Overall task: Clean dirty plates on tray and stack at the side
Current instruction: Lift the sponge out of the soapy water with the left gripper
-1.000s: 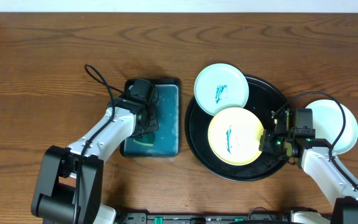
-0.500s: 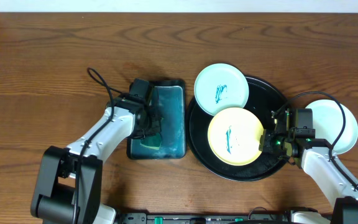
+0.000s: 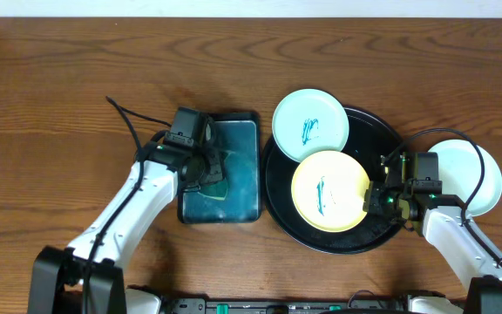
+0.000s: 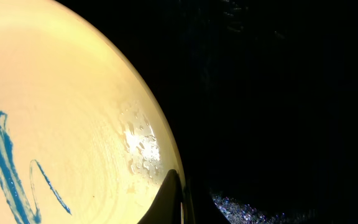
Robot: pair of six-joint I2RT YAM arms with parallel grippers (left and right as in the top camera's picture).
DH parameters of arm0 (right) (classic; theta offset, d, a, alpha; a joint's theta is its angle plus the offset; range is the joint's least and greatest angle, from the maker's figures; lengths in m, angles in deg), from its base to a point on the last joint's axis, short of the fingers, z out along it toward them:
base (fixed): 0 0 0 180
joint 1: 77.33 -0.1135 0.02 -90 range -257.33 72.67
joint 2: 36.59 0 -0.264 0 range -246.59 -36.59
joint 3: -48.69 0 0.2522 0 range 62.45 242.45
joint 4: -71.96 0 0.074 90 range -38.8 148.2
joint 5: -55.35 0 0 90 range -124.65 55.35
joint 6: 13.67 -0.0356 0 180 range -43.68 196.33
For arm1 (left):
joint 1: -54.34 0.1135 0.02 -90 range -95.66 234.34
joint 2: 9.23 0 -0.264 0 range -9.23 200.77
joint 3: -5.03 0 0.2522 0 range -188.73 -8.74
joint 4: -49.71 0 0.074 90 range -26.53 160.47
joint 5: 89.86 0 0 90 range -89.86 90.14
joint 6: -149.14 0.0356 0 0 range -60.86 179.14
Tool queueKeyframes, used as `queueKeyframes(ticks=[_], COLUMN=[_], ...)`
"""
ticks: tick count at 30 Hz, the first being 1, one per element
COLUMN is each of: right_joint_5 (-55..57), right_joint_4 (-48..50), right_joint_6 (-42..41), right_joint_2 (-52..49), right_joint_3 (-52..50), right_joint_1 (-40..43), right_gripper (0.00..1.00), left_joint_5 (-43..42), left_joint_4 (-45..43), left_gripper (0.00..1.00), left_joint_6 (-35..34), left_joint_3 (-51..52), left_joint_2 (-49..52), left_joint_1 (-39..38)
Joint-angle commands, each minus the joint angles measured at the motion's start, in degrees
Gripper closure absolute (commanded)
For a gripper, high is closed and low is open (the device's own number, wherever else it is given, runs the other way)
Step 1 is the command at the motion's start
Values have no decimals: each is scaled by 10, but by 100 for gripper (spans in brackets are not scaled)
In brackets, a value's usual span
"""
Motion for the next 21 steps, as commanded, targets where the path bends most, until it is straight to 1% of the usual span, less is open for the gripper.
queueKeyframes(ticks=[1, 7, 12, 21], right_joint_5=[12, 12, 12, 12], right_joint_4=[-1, -1, -1, -1], right_joint_6=[8, 8, 8, 8], right_joint_2=[2, 2, 2, 2], right_joint_3=[-9, -9, -9, -9], right_joint_1=[-9, -9, -9, -9], right_gripper=[99, 99, 99, 99], left_joint_5=[8, 30, 34, 33], left_joint_4=[-5, -22, -22, -22], left_gripper=[93, 93, 92, 92], left_joint_6=[-3, 23, 23, 23], left_joint_3=[-10, -10, -10, -10], left_joint_2=[-38, -97, -136, -162], left_joint_1=[3, 3, 3, 3])
